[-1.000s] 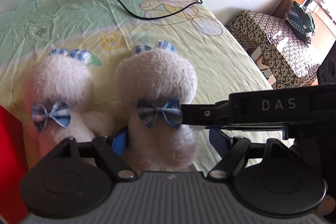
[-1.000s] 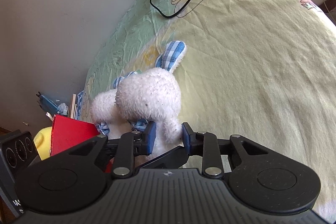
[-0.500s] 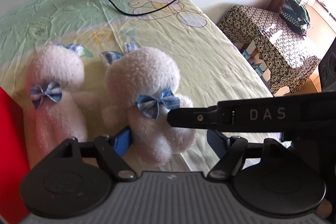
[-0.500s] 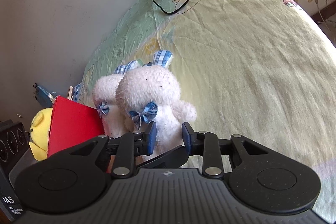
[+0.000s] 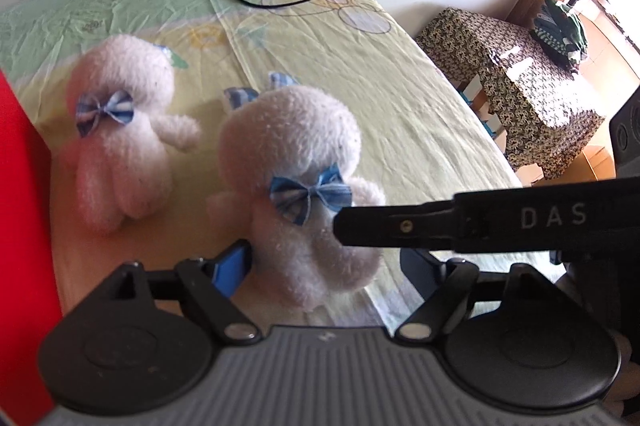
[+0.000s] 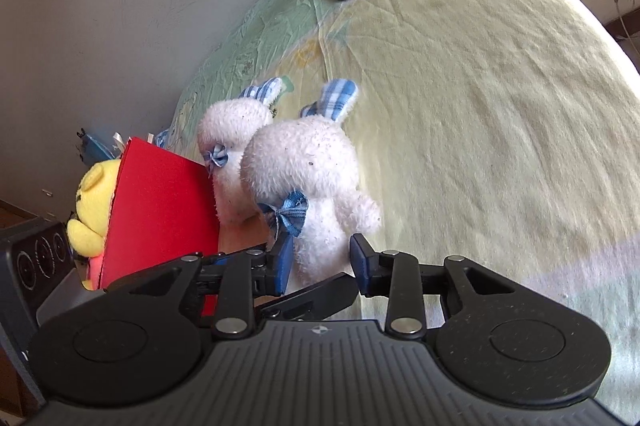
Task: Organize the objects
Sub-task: 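Carry the pink bear with both grippers toward the red box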
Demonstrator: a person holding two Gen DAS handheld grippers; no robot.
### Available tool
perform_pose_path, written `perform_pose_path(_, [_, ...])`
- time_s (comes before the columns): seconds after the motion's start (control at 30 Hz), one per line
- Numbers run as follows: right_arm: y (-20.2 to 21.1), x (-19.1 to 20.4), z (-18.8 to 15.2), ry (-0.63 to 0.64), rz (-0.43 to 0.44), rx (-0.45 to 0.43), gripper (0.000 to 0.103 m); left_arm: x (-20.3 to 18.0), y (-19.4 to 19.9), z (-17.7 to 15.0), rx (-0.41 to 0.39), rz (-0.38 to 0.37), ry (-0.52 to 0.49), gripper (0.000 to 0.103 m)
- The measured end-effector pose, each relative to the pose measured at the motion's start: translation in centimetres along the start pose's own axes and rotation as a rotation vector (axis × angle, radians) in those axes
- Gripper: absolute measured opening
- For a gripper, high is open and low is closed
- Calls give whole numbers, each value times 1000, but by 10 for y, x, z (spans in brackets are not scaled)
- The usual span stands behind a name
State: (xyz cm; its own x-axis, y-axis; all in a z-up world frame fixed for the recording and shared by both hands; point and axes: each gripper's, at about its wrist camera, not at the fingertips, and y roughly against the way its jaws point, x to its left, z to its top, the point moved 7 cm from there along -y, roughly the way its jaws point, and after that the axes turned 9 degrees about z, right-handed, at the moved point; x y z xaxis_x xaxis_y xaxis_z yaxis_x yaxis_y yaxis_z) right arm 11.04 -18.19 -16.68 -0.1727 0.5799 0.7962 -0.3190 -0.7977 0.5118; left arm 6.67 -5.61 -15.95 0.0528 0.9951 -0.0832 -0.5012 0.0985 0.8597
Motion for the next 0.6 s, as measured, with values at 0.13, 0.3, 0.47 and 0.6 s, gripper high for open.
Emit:
perform_pose_path(0.13, [-1, -7, 5, -19, -27, -18, 46, 11, 2, 7, -19, 8, 34, 91])
perform_pose_path(0.3, [-5, -8, 11, -17, -18, -24, 55, 14, -5, 13, 1, 13, 39, 91])
perform_pose_path(0.47, [-16, -6, 14, 12, -10, -2, 62, 9, -15, 18, 22, 35, 16, 92])
perform_pose_path(0.6, [-23, -2, 15, 20, 18, 21, 61, 14, -25, 18, 63, 40, 28, 92])
